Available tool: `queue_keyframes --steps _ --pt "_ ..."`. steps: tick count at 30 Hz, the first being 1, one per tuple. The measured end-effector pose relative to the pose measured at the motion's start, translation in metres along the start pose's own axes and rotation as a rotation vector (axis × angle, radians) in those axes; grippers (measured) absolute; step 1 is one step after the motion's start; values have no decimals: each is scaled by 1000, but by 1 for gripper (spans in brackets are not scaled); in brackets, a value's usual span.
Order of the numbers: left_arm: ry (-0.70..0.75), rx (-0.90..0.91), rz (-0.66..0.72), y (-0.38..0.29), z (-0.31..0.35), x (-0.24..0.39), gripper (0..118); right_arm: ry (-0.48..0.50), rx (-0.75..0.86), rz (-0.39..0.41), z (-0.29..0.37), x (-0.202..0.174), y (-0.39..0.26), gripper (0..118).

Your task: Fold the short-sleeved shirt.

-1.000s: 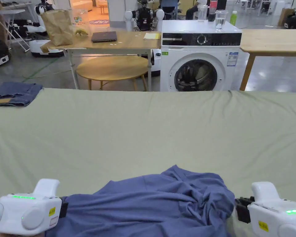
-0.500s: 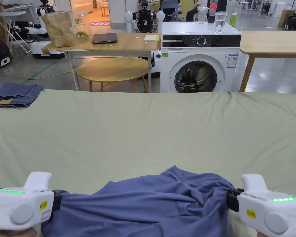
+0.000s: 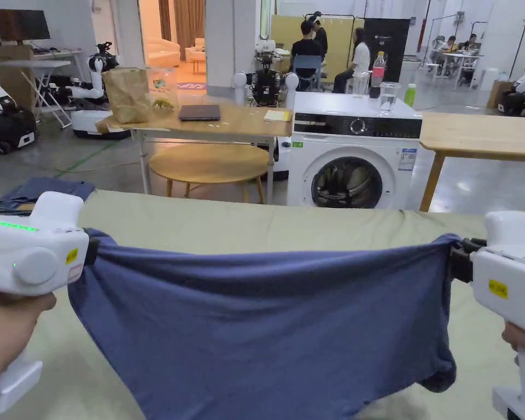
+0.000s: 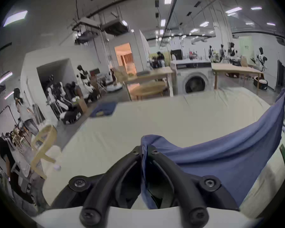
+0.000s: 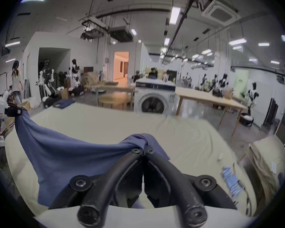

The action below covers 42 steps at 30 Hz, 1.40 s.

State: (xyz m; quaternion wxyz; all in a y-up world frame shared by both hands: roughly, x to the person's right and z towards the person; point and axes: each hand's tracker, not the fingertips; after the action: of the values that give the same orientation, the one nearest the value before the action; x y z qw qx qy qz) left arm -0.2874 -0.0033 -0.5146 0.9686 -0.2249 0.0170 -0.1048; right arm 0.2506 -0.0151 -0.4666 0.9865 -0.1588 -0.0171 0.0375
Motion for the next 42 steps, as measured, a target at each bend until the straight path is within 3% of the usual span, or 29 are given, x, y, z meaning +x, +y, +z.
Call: queue_keyframes --steps 10,16,25,29,34,36,42 --pt "28 225 47 143 -6 -13 0 -105 240 49 0 20 150 0" --pt "51 250 -2 172 -26 -4 0 -128 255 74 -23 25 170 0" --pt "24 122 13 70 -96 35 0 -168 149 16 -88 19 56 0" --pt "-48 100 96 24 -72 37 0 -160 77 -8 -81 30 2 0" --pt "-118 47 95 -49 -6 37 0 -127 9 -5 -17 32 -69 0" --pt "-167 -23 92 -89 21 39 0 -86 -51 -54 14 33 -106 0" --pt "-185 -240 146 -231 55 45 0 -74 -267 -41 83 8 -231 0"
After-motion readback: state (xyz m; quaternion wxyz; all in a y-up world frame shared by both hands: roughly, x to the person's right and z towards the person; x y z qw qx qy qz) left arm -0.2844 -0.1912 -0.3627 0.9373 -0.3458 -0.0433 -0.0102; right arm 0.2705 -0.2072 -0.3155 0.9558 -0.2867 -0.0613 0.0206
